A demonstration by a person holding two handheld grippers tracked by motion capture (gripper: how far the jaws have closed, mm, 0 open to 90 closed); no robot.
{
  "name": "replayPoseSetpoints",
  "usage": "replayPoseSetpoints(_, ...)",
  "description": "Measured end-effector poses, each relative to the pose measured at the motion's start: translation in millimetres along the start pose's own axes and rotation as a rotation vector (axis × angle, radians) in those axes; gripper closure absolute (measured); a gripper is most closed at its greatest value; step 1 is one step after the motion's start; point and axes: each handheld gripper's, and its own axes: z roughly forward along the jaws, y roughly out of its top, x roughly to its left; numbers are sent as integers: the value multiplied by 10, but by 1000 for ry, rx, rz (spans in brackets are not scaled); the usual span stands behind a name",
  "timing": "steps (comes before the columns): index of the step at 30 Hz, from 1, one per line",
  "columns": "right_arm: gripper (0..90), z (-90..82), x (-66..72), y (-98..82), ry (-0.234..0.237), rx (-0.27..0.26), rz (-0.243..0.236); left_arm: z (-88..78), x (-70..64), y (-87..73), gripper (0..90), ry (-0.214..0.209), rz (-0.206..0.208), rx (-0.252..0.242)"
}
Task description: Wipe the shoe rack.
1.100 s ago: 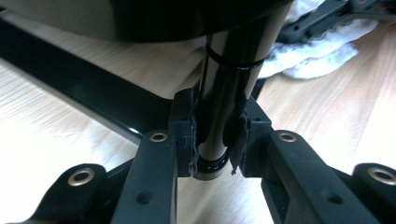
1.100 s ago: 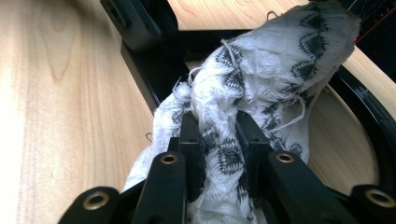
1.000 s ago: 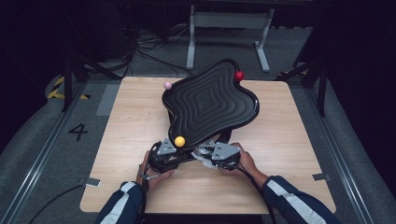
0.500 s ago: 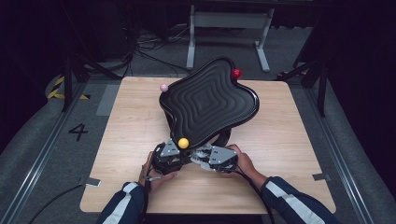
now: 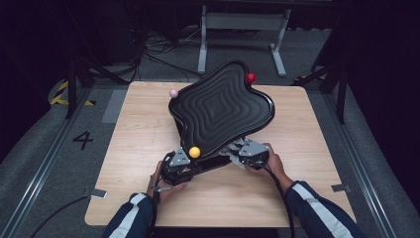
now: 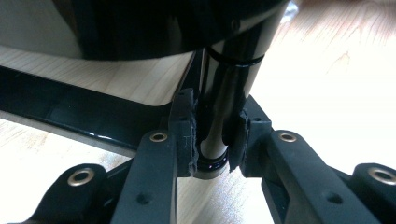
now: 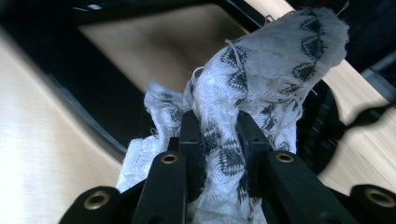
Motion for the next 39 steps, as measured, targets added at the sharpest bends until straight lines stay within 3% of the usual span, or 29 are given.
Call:
replayPoseSetpoints(2, 764, -4, -75, -45, -21, 5, 33, 0, 1, 0, 727, -1, -1, -1)
replayPoseSetpoints(8, 764, -14, -201, -126, -77, 28, 70, 0, 1, 0, 726, -1, -1, -1)
replayPoseSetpoints(15, 762, -25, -243, -132, -90, 38, 98, 0, 1, -1, 726, -4, -6, -1)
replayPoseSetpoints(19, 763, -22, -231, -128, -88, 41, 89, 1, 1, -2, 726, -4, -7, -2)
replayPoseSetpoints(21, 763, -28, -210, -118, -67, 35, 100, -3, 6, 0, 726, -3, -2, 2)
replayPoseSetpoints(24, 763, -26, -156, -84, -45, 30, 74, 0, 7, -1, 724, -3, -1, -1)
replayPoseSetpoints(39, 763, -1, 160, 96, 74, -16, 34, 2, 8, -1, 724, -6, -4, -2)
